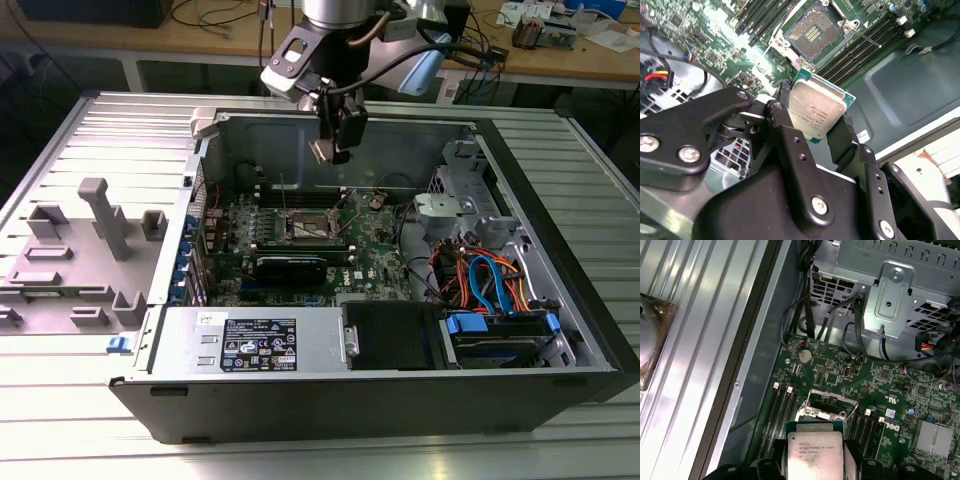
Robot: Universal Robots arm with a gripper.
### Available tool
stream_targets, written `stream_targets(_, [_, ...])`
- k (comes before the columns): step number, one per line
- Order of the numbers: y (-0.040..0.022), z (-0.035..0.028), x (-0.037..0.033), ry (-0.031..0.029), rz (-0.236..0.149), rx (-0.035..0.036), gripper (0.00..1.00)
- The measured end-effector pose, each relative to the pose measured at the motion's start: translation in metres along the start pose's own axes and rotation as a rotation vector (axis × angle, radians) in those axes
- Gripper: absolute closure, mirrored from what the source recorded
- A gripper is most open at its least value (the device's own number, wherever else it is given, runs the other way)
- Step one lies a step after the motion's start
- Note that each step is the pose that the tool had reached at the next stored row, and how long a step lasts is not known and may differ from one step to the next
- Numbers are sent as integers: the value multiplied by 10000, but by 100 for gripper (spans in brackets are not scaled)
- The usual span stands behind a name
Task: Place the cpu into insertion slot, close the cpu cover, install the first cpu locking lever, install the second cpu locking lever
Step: 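Place the cpu into insertion slot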
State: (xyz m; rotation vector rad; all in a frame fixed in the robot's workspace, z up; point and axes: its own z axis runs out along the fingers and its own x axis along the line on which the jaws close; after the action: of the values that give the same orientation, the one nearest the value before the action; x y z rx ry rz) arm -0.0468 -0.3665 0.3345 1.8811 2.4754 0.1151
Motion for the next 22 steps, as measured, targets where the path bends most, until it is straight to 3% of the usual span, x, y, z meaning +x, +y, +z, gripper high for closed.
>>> stream_targets(4, [-16, 103, 2, -39, 495, -8, 46])
stream_targets(9, [-52, 228, 6, -51, 641, -11, 46])
stream_targets(14, [-63, 338, 4, -112, 1436, -27, 46])
stream_targets(19, [-138, 424, 22, -117, 1500, -32, 46])
stream_targets(22, [-151, 453, 24, -123, 1582, -33, 46])
